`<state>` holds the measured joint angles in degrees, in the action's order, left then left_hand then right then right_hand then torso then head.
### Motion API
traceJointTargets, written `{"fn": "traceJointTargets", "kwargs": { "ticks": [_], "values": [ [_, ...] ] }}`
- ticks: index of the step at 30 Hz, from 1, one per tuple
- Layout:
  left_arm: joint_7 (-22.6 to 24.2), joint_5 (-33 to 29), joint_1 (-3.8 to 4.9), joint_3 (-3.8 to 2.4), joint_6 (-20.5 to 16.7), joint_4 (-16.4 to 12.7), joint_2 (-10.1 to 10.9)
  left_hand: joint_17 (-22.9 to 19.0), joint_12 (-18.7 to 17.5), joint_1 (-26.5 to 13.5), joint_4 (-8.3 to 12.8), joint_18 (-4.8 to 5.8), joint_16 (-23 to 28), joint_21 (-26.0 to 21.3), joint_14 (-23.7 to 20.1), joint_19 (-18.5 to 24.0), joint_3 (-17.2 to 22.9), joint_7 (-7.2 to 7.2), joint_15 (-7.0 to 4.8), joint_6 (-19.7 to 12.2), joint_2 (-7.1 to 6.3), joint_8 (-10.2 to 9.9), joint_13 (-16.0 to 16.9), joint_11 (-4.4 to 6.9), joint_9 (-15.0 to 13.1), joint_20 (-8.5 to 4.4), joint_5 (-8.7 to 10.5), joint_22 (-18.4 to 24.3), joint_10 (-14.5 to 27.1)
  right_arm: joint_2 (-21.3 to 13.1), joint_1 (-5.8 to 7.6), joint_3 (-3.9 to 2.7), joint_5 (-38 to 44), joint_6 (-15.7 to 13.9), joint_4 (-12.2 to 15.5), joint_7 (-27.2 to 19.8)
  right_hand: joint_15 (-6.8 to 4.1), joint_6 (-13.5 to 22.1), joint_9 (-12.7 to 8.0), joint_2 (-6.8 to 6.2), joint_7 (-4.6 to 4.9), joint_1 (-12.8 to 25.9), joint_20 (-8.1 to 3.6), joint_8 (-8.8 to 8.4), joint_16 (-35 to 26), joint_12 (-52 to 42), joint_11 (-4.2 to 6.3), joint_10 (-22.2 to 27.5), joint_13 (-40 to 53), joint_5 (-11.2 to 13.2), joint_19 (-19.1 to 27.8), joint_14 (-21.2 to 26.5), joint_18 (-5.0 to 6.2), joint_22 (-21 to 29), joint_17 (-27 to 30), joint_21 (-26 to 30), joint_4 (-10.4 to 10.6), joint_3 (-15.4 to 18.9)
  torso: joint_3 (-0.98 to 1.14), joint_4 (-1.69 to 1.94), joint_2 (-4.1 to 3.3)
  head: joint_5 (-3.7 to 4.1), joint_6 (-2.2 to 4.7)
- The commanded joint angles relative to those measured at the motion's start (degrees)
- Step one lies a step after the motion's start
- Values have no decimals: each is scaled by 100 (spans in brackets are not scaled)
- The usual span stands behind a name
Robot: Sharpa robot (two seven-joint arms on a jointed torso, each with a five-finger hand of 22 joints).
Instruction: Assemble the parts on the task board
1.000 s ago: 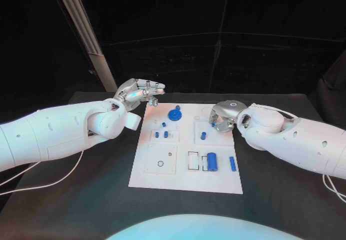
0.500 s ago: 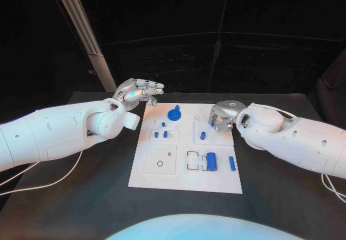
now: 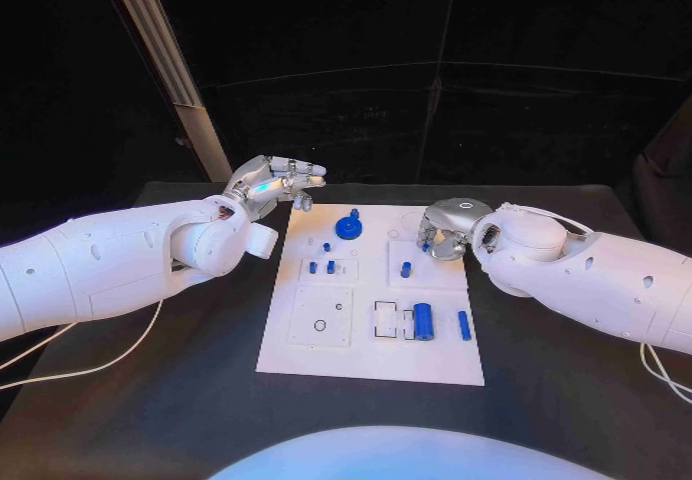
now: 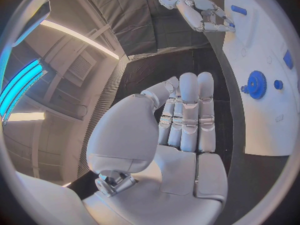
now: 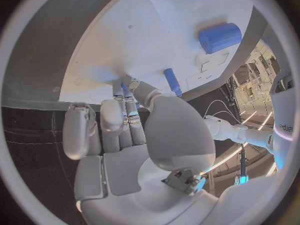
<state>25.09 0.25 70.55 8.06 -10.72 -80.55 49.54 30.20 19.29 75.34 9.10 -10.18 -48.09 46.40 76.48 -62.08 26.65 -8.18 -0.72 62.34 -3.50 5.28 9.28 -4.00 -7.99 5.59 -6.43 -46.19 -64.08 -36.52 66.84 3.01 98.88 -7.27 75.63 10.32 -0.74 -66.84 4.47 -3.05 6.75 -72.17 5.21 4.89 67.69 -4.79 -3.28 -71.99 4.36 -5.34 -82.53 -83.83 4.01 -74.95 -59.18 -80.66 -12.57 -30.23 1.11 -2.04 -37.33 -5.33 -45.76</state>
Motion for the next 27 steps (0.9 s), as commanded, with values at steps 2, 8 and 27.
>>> {"fn": "traceJointTargets", "kwargs": {
  "ticks": [2,8,27],
  "values": [
    [-8,-28,11,-5,40,-26,9,-8,35,7,42,-35,22,-17,-14,-9,17,1,-9,26,45,-29,10,7,-10,-24,28,10,40,-17,-24,25,-22,270,-10,136,-43,-42,15,91,2,-8,-8,21,26,45,5,-38,-19,1,-67,-136,-98,-298,-13,-47,-11,2,3,4,6,-1,-9],
    [-17,-28,11,-5,31,-27,20,-13,44,22,61,-35,26,-19,-13,-11,23,1,-11,27,46,-32,18,7,-12,-26,27,10,46,-26,-24,25,-35,111,32,88,-54,-87,23,121,-7,8,-18,26,42,59,15,-78,-20,18,-95,-137,-111,-351,-21,-87,-4,25,4,1,7,-12,-20],
    [-50,-28,10,-5,40,46,21,-21,56,44,89,-36,33,-20,-13,-14,33,-2,-12,26,47,-39,31,6,-15,-28,21,10,54,-258,-22,18,-290,-542,252,165,-59,-75,13,104,-21,136,-28,-43,12,127,14,-51,-44,130,-101,-118,-114,-366,71,-98,45,152,1,-2,11,0,-6]
  ]
}}
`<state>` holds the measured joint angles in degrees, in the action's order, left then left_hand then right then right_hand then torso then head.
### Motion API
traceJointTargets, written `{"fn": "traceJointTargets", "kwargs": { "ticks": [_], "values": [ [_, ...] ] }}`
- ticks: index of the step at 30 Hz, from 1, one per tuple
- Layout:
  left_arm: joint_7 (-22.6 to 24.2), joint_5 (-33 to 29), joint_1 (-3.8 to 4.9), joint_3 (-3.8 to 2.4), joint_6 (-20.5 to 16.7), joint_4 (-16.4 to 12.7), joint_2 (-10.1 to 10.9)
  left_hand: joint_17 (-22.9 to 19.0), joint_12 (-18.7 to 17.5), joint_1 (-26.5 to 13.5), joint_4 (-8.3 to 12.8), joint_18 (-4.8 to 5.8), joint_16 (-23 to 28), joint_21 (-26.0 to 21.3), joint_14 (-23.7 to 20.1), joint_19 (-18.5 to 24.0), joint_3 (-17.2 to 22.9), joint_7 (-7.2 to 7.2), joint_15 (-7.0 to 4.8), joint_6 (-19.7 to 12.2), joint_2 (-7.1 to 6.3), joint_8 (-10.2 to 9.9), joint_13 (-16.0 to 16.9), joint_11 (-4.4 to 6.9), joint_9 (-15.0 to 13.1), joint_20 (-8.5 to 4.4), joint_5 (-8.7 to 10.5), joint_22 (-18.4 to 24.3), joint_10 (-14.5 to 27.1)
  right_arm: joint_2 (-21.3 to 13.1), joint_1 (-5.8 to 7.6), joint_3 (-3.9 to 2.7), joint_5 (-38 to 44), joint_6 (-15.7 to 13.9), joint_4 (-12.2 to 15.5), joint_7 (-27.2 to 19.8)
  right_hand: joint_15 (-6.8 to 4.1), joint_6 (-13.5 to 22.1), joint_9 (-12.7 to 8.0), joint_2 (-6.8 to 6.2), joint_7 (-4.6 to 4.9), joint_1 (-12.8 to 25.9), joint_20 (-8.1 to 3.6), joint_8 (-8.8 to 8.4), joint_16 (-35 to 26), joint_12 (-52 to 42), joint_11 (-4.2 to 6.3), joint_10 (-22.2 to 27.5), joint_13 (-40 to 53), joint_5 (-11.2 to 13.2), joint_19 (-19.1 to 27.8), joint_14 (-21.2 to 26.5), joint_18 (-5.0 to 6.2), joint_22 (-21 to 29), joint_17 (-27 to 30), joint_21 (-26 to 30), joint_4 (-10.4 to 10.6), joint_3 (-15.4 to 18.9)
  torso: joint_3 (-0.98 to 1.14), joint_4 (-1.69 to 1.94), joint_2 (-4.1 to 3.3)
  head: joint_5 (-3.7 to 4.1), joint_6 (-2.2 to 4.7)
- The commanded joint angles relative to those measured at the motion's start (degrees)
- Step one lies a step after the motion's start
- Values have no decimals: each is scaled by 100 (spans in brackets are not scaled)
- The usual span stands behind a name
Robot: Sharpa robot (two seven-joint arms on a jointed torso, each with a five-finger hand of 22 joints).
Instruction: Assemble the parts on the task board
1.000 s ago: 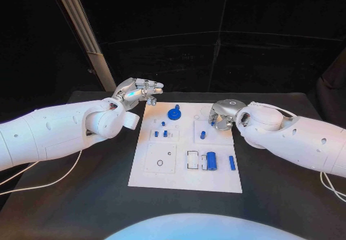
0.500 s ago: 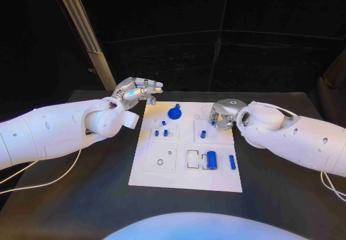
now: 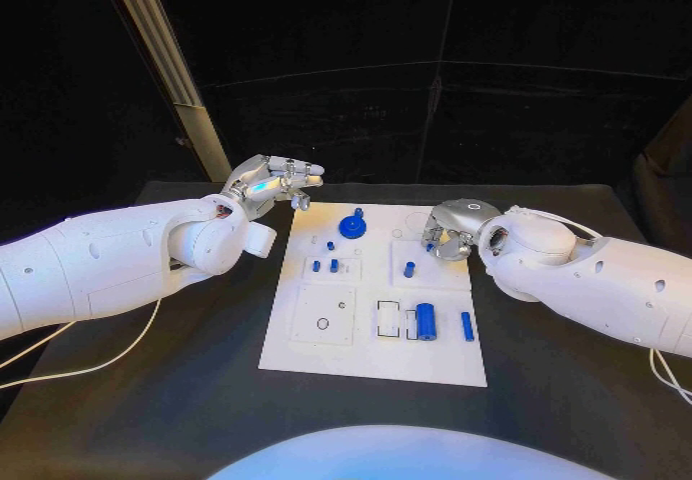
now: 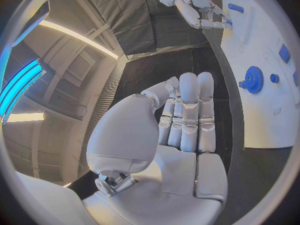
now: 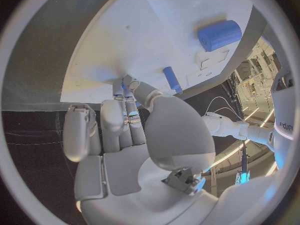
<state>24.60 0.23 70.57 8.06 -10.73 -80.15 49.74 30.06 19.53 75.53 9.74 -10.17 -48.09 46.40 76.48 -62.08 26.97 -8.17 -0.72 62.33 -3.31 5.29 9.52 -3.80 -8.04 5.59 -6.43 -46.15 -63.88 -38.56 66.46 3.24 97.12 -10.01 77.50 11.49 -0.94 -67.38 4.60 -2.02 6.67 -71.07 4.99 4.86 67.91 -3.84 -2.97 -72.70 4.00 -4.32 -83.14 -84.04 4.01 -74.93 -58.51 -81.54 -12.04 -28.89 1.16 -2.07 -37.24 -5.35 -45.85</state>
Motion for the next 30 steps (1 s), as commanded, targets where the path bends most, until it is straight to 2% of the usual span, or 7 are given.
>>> {"fn": "traceJointTargets", "kwargs": {
  "ticks": [1,10,18,25,30],
  "values": [
    [-1,-26,9,-5,41,10,1,-7,32,24,25,-36,33,-20,-13,-14,1,-2,-12,27,28,-40,7,-14,-10,-28,21,6,34,-83,16,-5,-131,-296,97,45,-38,-22,1,1,-13,26,-6,-39,-10,32,-17,20,-9,28,-39,-97,-114,-368,3,-10,-9,17,-4,0,1,3,5],
    [-21,-26,9,-5,29,34,6,-10,36,32,37,-36,35,-20,-12,-15,5,-5,-12,25,28,-44,11,-16,-10,-29,20,5,39,-387,28,-12,-280,-537,455,5,-38,-12,-3,3,-12,-8,-7,-55,-7,34,-17,34,-12,30,-42,-95,-115,-373,10,-14,-36,9,-8,7,2,18,6],
    [-26,-26,10,-5,23,31,12,-15,42,44,54,-36,39,-20,-11,-18,11,-8,-12,20,30,-50,18,-19,-11,-30,26,4,48,-630,72,-22,-337,-859,945,-19,-38,-15,-4,8,-10,-29,-7,-60,7,33,-18,37,-13,18,-53,-97,-120,-396,-5,-30,-51,2,-8,-2,5,20,18],
    [-26,-26,11,-5,24,12,15,-17,45,48,60,-36,41,-20,-10,-18,13,-10,-12,19,31,-52,21,-20,-11,-31,29,3,51,-679,96,-117,-344,-1001,1367,-31,-38,-18,-4,5,-9,-38,-7,-62,13,32,-18,37,-13,12,-64,-98,-124,-414,-10,-43,-60,1,-10,4,0,22,31],
    [-30,-26,11,-5,33,3,-3,-17,45,48,60,-36,41,-20,-10,-18,13,-10,-12,19,31,-52,21,-20,-11,-31,29,3,51,-479,99,-142,-377,-935,1544,-54,-38,-18,-4,5,-9,-38,-7,-62,13,32,-18,37,-13,12,-64,-98,-124,-414,-10,-43,-60,1,-18,7,0,-6,35]
  ]
}}
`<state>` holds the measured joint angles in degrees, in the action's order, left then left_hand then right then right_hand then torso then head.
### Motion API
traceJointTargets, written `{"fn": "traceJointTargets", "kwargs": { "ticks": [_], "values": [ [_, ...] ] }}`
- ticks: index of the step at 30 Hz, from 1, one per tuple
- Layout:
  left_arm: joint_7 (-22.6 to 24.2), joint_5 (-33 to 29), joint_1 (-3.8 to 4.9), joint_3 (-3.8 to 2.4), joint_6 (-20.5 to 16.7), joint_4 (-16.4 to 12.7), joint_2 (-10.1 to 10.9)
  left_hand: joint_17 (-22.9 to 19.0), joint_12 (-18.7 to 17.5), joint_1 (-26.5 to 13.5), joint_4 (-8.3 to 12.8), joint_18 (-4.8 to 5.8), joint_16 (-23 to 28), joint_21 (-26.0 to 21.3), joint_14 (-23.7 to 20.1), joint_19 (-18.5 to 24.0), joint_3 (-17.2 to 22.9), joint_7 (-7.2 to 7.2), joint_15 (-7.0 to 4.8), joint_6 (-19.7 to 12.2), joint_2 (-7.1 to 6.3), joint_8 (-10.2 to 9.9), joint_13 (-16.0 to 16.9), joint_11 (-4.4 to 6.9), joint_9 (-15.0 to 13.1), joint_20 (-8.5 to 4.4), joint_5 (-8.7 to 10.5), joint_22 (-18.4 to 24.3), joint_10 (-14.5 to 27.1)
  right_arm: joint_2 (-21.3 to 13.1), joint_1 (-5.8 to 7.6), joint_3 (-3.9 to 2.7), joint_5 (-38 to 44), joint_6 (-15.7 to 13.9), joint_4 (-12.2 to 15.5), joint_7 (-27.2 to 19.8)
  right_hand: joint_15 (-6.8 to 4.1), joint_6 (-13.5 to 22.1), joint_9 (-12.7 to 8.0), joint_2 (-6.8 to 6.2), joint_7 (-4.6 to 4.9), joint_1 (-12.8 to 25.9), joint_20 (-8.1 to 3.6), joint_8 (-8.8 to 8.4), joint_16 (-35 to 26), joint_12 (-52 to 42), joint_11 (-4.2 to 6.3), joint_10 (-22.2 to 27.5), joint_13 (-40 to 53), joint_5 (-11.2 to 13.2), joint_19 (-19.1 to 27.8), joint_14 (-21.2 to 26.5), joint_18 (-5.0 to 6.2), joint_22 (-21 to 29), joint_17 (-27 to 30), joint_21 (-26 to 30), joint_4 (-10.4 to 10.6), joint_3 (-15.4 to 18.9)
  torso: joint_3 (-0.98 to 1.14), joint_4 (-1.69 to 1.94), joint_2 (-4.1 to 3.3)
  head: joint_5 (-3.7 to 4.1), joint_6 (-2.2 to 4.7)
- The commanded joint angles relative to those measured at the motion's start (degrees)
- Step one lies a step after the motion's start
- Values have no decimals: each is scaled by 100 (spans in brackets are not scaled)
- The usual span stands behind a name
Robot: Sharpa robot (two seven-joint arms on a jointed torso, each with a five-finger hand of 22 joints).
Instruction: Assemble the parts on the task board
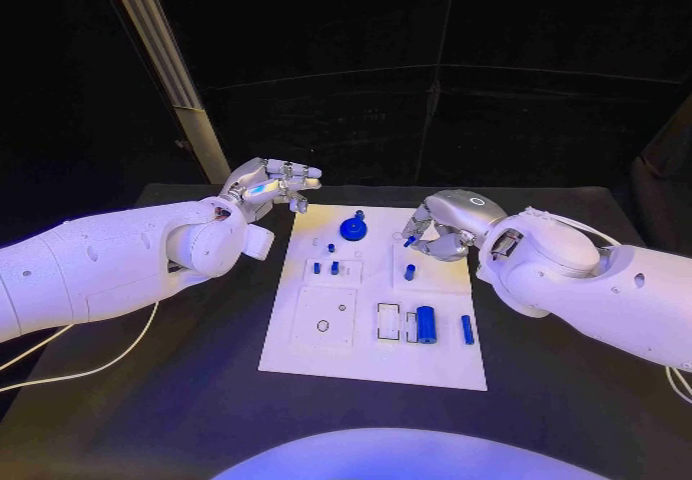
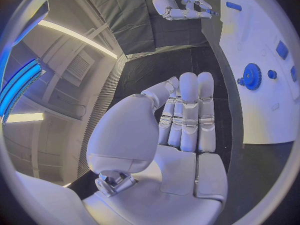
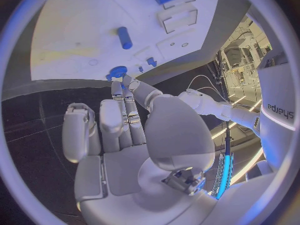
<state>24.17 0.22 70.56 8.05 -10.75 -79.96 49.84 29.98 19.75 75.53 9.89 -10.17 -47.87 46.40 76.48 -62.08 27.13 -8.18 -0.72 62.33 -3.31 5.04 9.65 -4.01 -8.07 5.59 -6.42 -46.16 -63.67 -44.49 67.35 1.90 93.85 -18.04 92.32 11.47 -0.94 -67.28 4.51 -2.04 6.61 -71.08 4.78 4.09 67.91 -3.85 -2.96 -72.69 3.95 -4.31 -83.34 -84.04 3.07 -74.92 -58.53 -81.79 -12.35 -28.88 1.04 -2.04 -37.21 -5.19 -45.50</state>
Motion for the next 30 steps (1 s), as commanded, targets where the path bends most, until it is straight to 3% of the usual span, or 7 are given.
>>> {"fn": "traceJointTargets", "kwargs": {
  "ticks": [1,9,14,21,30],
  "values": [
    [12,-24,11,-5,36,-17,-19,-8,23,48,45,-36,19,-19,-10,-18,-2,-9,-12,19,31,-27,8,1,-7,-31,28,4,30,182,11,-9,-61,-102,60,-58,-39,-27,5,6,-2,-37,13,15,13,32,-18,36,-8,11,-44,-98,-30,-415,-8,-18,-29,1,-8,4,-4,-32,-3],
    [4,-24,13,-5,48,-42,-57,-8,23,48,45,-36,19,-19,-10,-18,-2,-9,-12,19,31,-27,8,1,-7,-31,28,4,30,805,-13,18,-97,194,-157,-155,-39,-26,4,3,2,-38,13,11,11,33,-21,39,-8,9,-42,-97,-30,-413,-1,-17,-32,2,-5,10,-11,-110,-30],
    [8,-24,14,-5,56,-68,-68,-8,23,48,45,-36,19,-19,-10,-18,-2,-9,-12,19,31,-27,8,1,-7,-31,28,4,30,1048,-64,111,-102,353,-274,-218,-37,-19,2,9,7,-37,14,4,11,35,-26,47,-10,15,-39,-96,-28,-409,1,-13,-31,2,-3,8,-14,-174,-72],
    [24,-24,16,-6,62,-97,-75,-13,28,49,58,-35,23,-19,-10,-19,-2,-15,-10,16,29,-33,15,-4,-8,-30,37,2,38,1244,-199,190,-14,520,-322,-251,-35,-7,-1,18,13,-41,15,-8,6,39,-31,64,-13,27,-33,-93,-26,-399,15,-6,-34,-2,-3,7,-8,-284,-133],
    [33,-24,20,-6,68,-103,-94,-15,31,41,57,-34,24,-20,-10,-19,-6,-17,-8,16,29,-35,18,-6,-9,-29,44,2,42,1389,-326,229,155,701,-341,-236,-34,-5,-2,18,14,-40,15,-10,7,39,-32,66,-13,29,-37,-93,-28,-407,14,-11,-34,-2,5,-6,-5,-329,-159]
  ]
}}
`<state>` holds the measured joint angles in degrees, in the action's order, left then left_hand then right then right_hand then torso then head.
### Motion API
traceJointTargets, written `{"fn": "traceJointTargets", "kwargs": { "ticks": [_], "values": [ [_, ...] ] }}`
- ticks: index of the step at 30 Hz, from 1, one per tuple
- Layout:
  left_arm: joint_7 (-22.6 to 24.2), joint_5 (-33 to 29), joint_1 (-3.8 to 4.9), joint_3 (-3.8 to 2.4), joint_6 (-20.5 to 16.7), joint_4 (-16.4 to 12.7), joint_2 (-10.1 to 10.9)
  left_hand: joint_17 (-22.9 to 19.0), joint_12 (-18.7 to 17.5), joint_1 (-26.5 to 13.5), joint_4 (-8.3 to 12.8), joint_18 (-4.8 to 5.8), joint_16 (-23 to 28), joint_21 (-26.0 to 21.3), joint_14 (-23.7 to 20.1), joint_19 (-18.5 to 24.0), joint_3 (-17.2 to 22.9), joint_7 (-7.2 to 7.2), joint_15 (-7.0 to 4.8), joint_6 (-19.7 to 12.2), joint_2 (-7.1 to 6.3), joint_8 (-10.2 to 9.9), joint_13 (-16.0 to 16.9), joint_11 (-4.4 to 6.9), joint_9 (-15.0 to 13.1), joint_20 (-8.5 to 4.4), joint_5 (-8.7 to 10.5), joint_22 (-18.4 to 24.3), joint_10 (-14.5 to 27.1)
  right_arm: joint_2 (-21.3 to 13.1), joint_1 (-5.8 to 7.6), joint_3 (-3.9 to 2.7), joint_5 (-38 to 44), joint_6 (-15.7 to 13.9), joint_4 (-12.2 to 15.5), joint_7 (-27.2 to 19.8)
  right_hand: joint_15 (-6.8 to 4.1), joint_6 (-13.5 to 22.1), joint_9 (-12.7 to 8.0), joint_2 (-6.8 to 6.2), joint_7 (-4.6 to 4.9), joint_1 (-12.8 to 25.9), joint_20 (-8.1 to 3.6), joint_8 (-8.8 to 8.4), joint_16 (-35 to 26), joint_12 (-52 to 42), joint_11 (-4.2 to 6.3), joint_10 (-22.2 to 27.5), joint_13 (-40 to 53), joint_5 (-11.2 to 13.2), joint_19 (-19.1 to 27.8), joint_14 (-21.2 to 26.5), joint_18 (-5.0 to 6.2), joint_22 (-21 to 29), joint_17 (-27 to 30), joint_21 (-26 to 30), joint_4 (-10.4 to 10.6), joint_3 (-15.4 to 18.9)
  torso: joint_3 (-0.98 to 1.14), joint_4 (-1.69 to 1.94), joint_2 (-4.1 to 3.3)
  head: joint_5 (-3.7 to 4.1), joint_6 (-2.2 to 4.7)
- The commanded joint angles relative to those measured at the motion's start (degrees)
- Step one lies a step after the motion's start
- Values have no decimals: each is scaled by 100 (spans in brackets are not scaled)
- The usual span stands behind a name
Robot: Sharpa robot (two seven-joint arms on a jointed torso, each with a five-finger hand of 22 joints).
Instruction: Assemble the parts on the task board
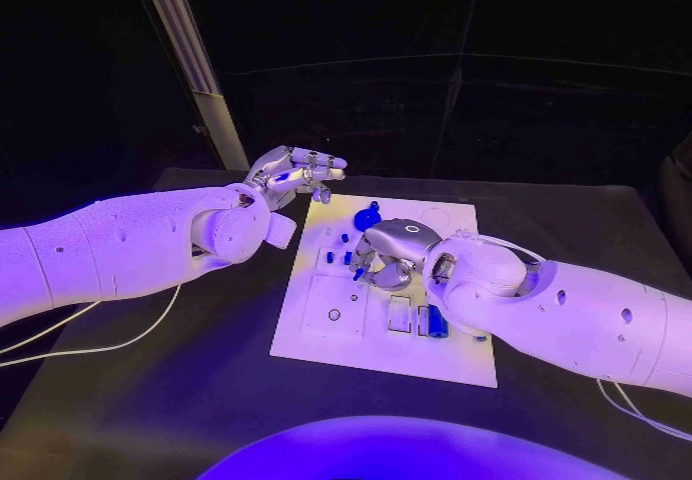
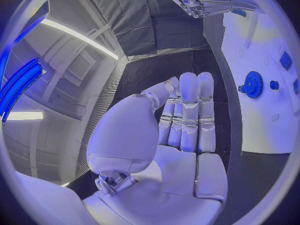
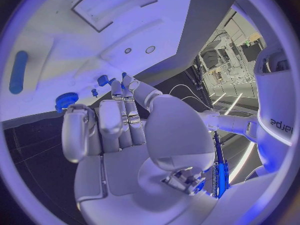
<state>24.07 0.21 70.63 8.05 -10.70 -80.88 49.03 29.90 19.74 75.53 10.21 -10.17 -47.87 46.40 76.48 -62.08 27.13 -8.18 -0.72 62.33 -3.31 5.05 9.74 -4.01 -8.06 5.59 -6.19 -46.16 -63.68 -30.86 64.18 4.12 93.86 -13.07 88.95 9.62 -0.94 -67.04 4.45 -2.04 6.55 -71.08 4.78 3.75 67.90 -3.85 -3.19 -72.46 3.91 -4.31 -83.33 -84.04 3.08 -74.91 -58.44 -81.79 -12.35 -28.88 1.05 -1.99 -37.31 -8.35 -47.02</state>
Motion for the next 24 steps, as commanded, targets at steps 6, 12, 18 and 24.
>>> {"fn": "traceJointTargets", "kwargs": {
  "ticks": [6,12,18,24],
  "values": [
    [42,-23,15,-5,73,-7,-24,-7,32,41,25,-34,25,-20,-10,-19,-6,-17,-7,16,28,-36,8,-6,-10,-30,21,2,42,81,-42,19,196,290,-57,-47,-30,-20,2,26,26,-26,18,16,3,40,-18,60,-11,52,-56,-89,-38,-440,17,-35,-26,4,3,-6,2,-29,-31],
    [35,-23,15,-5,77,1,-29,-7,32,41,25,-34,25,-20,-10,-19,-6,-17,-7,16,28,-36,8,-6,-10,-30,21,2,42,120,-84,27,225,358,-102,-41,-29,-18,1,27,27,-23,18,14,5,39,-19,63,-11,58,-61,-89,-40,-449,16,-42,-25,6,9,-8,0,-63,-64],
    [30,-23,15,-5,80,6,-31,-7,32,41,25,-34,25,-20,-10,-19,-6,-17,-7,16,28,-36,8,-6,-10,-30,21,2,42,147,-104,34,247,438,-161,-40,-26,-14,0,24,28,-8,21,9,2,37,-22,71,-11,81,-62,-85,-40,-451,25,-43,-19,17,1,-7,2,-73,-83],
    [30,-23,15,-5,84,6,-35,-7,32,41,25,-34,25,-20,-10,-19,-6,-17,-7,16,28,-36,8,-6,-10,-30,21,2,42,184,-119,42,252,460,-215,-49,-26,-14,0,24,28,-8,21,9,2,37,-22,71,-11,81,-62,-85,-40,-451,25,-43,-19,17,2,-6,5,-80,-88]
  ]
}}
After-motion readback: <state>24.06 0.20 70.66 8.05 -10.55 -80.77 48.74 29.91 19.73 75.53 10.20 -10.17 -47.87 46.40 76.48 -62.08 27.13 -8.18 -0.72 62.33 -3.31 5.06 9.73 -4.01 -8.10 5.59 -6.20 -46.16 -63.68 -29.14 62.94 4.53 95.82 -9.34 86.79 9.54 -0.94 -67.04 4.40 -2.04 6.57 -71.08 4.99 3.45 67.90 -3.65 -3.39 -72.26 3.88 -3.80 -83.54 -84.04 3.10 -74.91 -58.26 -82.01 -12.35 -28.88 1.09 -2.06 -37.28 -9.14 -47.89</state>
